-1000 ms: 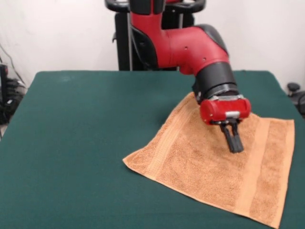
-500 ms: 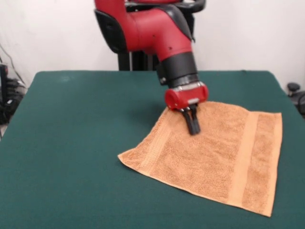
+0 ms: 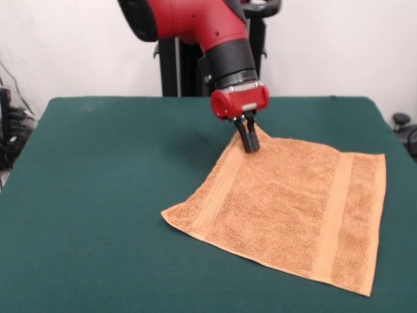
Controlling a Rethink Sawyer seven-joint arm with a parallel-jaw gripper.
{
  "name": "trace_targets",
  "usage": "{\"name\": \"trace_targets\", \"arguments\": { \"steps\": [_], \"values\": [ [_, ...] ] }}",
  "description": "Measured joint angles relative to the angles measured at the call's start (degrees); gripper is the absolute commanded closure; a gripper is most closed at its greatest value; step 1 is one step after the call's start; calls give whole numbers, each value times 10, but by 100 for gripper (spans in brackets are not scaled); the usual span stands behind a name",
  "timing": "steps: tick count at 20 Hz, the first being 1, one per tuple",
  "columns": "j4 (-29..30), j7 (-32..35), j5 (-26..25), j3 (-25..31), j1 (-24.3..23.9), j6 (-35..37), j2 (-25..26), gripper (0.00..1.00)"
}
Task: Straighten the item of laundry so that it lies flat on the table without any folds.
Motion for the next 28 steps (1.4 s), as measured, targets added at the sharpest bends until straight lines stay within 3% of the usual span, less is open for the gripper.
{"name": "trace_targets", "arguments": {
  "steps": [15,28],
  "values": [
    [27,0,-19,0,0,9,-10,100],
    [27,0,-21,0,13,89,-8,100]
  ]
}}
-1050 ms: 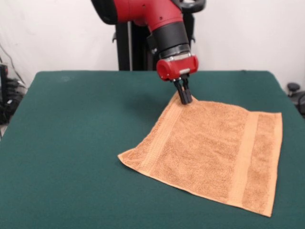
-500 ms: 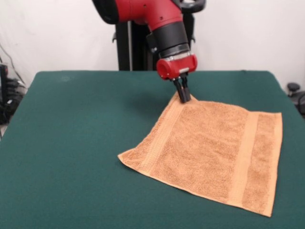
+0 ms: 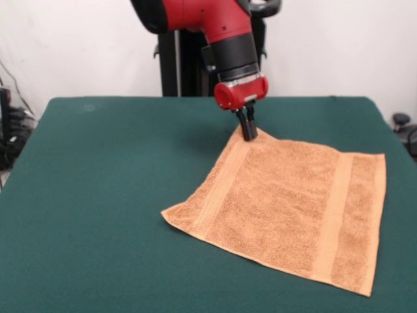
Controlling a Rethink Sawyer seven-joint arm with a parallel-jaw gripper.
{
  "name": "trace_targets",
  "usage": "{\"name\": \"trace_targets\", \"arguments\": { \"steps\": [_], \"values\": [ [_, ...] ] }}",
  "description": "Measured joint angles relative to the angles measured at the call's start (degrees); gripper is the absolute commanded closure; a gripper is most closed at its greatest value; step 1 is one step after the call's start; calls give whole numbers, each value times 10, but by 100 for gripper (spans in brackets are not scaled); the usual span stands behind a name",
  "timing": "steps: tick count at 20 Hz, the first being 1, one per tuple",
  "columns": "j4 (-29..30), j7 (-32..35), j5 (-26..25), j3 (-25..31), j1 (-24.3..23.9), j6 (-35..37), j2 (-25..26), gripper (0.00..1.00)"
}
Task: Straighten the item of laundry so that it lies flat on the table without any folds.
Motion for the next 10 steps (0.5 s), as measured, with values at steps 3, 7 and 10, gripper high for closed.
{"name": "trace_targets", "arguments": {
  "steps": [3,7,10],
  "values": [
    [0,0,0,-2,7,8,7,100],
    [-1,0,0,-2,10,12,23,100],
    [-5,0,0,-2,10,15,37,100]
  ]
}}
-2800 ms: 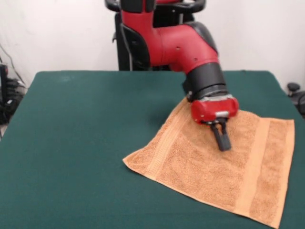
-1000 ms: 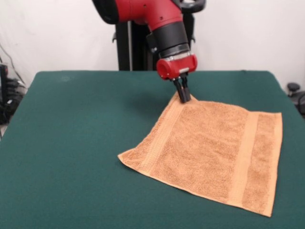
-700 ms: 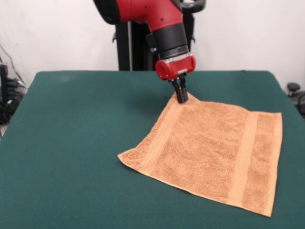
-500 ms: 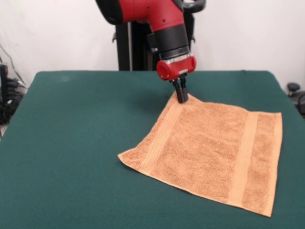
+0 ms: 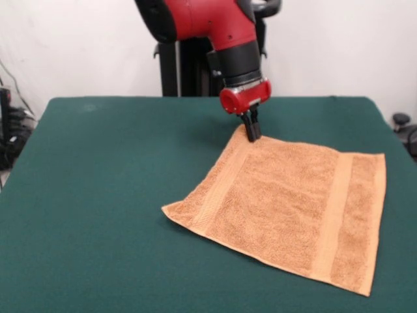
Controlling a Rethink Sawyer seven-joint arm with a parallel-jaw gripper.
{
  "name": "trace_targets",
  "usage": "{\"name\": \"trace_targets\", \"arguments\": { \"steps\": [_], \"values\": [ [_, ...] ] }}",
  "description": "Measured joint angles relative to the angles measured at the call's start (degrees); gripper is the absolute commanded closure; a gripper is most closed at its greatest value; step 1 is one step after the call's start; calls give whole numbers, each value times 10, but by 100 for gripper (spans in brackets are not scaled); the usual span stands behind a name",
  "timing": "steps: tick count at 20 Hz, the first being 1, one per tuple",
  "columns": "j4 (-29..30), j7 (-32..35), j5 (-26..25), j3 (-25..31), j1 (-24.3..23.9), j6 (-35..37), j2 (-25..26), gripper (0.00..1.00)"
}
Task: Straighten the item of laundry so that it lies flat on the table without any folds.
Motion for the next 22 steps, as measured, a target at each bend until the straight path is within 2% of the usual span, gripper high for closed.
{"name": "trace_targets", "arguments": {
  "steps": [15,22],
  "values": [
    [-1,0,0,1,5,15,-6,100],
    [-4,0,5,1,20,56,-19,100]
  ]
}}
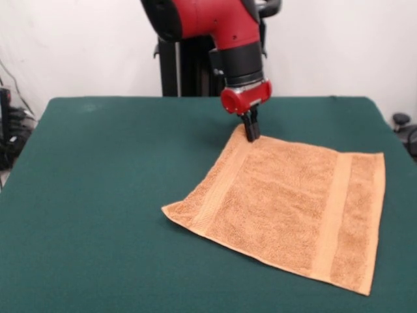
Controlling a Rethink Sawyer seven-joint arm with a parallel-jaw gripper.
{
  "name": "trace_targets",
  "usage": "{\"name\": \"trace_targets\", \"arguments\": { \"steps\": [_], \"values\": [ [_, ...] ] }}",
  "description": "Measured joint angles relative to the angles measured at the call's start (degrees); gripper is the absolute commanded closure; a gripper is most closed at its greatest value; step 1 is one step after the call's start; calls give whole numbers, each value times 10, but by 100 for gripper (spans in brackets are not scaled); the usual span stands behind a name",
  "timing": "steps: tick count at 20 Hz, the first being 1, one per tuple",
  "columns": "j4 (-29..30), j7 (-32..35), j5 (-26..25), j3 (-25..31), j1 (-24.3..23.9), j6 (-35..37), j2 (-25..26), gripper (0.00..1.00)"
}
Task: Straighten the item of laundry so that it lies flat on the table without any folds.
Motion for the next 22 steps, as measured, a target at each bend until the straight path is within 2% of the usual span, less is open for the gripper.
{"name": "trace_targets", "arguments": {
  "steps": [5,22],
  "values": [
    [-1,0,2,0,8,45,-11,100],
    [-2,0,3,4,6,86,-20,100]
  ]
}}
